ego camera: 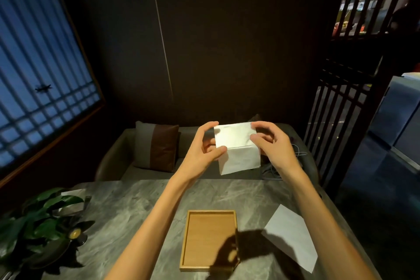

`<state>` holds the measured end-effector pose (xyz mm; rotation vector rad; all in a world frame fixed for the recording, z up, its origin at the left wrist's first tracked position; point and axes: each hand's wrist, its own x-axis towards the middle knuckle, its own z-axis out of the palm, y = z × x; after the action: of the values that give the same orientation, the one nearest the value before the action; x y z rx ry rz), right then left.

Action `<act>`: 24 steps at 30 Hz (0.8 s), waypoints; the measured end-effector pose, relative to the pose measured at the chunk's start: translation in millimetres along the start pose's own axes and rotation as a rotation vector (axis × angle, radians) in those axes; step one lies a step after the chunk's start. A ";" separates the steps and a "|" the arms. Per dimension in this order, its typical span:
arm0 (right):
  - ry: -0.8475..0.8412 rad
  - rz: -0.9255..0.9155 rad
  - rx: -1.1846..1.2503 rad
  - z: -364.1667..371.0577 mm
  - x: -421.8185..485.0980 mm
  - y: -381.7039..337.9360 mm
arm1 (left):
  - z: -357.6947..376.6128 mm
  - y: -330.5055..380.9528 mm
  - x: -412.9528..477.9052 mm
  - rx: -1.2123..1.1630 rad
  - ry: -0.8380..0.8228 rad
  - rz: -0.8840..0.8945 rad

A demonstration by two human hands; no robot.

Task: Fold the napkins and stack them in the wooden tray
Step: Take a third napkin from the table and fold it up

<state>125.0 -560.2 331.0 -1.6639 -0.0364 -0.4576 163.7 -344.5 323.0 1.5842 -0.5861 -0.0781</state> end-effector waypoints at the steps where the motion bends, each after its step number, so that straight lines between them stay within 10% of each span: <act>1: 0.008 -0.001 -0.032 -0.4 0.4 0.3 | 0.0 0.8 -0.2 0.044 0.003 0.030; 10: -0.265 0.027 -0.222 -5.2 -4.8 -2.1 | -8.5 3.9 6.8 0.196 0.007 -0.039; 24: -0.087 -0.003 -0.207 -4.5 0.4 1.1 | -4.6 6.6 -0.6 0.352 0.003 -0.075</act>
<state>124.4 -564.8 330.3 -1.8865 -0.0568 -0.4015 162.9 -340.0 329.6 1.9481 -0.5594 -0.0287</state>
